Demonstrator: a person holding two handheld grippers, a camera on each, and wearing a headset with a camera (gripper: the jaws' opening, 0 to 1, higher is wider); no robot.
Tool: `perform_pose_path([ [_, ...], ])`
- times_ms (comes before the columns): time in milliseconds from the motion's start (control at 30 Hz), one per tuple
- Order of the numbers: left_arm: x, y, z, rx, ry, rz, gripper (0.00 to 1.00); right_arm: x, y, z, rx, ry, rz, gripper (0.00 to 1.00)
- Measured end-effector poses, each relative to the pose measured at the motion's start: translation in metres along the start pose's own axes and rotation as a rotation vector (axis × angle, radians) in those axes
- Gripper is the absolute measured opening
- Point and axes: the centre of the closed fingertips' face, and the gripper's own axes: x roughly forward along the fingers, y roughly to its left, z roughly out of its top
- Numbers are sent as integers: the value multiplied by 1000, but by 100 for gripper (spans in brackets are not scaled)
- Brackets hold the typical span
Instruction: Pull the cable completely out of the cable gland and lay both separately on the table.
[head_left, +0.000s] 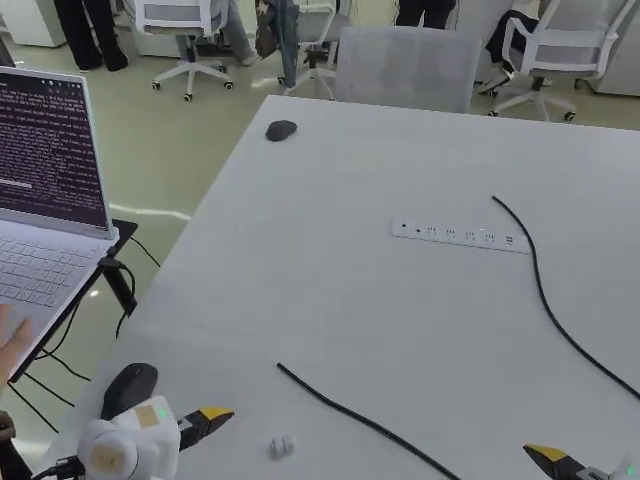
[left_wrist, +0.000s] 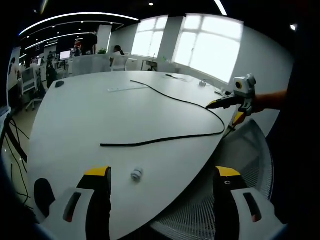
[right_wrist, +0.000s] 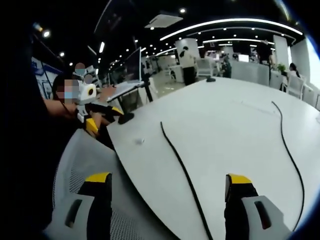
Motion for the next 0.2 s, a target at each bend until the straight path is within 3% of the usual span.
perform_pose_path([
  [200, -1, 1, -1, -17, 7, 6, 89, -6, -3, -10, 18, 17, 4, 99],
])
